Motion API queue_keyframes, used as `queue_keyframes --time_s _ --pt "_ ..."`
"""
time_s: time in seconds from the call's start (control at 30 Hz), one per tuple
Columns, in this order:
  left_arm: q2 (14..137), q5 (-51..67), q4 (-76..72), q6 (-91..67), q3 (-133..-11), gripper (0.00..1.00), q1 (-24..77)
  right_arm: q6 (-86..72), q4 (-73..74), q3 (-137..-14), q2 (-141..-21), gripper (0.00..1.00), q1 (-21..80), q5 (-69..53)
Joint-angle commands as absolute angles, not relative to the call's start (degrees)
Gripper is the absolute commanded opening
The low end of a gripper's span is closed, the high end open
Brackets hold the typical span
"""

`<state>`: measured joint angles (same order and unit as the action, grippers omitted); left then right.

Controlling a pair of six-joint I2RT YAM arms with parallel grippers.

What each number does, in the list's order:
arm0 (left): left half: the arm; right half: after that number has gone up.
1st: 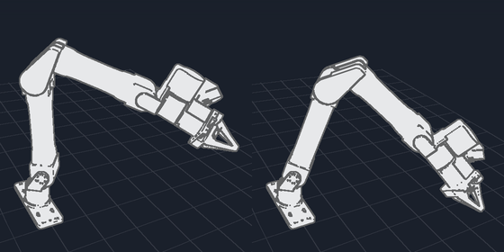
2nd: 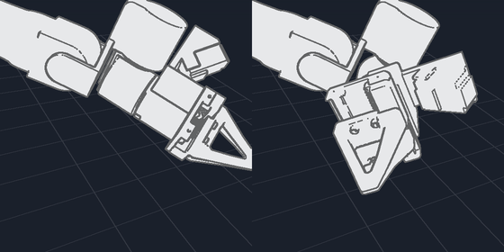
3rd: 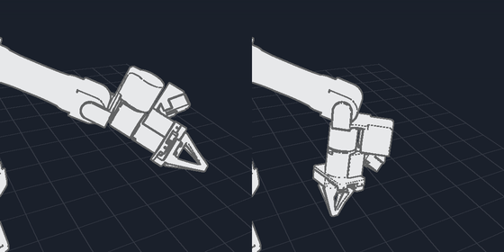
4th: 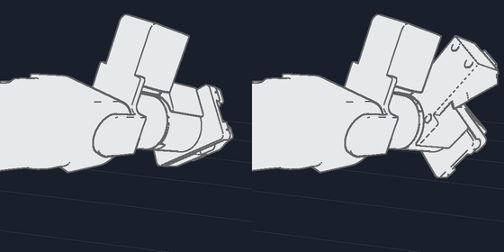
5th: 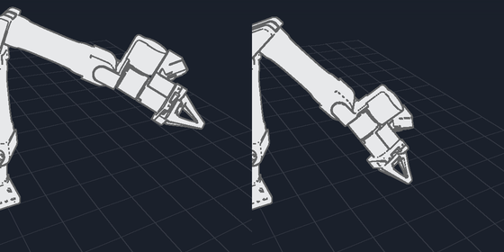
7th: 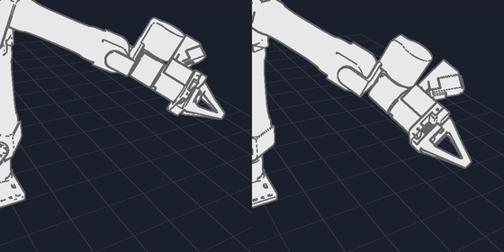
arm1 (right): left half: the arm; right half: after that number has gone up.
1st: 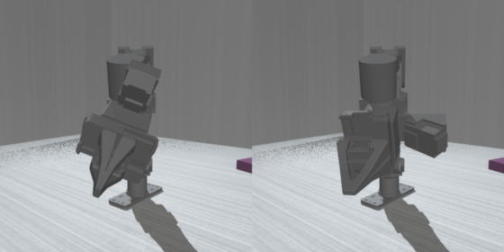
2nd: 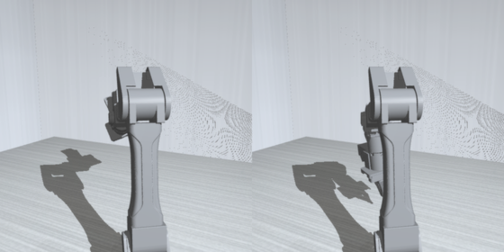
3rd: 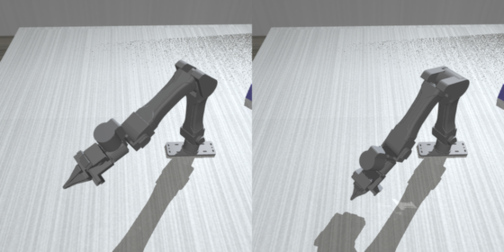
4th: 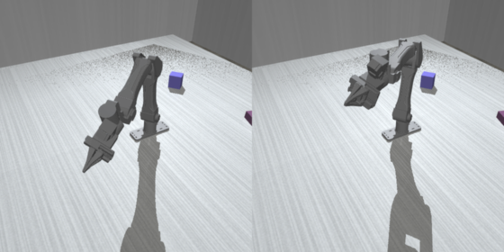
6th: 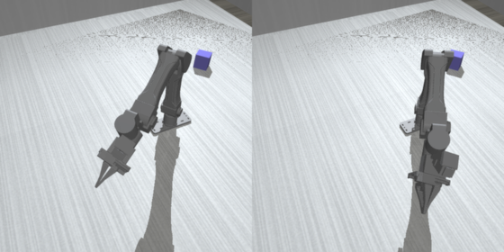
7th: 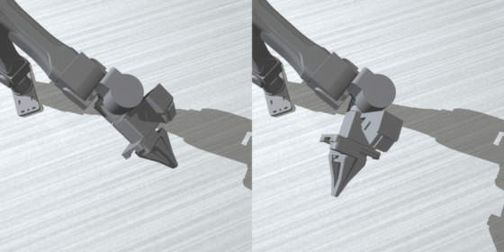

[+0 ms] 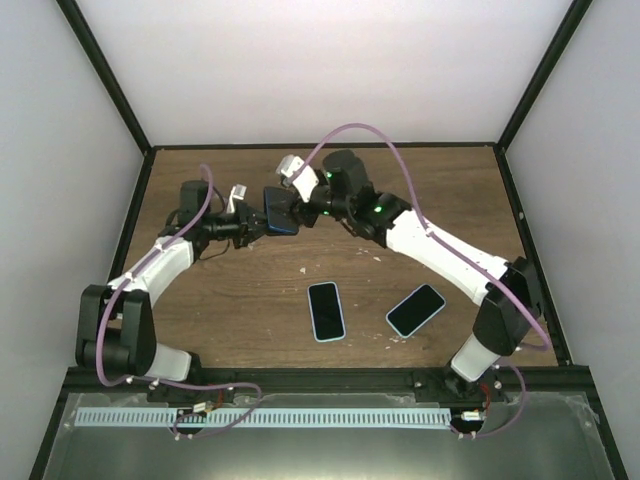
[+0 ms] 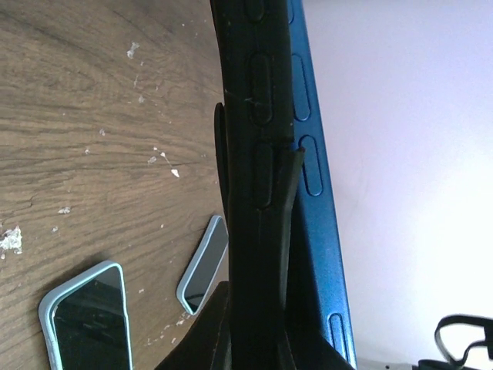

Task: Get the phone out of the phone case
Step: Remove the phone case from the phone.

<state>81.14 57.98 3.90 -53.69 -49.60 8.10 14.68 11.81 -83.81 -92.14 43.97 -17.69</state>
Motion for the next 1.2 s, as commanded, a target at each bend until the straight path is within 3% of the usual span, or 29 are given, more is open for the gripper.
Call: queue_keyframes --time_s 0.0,0.7,1.17 --pt "81.8 60.39 1.34 -56.32 -51.62 0.0 7.64 20.99 12.21 -84.73 -94.03 0.65 47.42 -9.04" --pt "83.29 60.66 0.85 -57.3 -51.42 0.0 7.47 23.76 10.09 -78.59 -96.34 0.63 49.48 -7.77" --pt "82.92 62.39 -1.09 -58.86 -50.48 0.0 7.47 29.57 2.26 -75.1 -99.92 0.54 49.81 8.02"
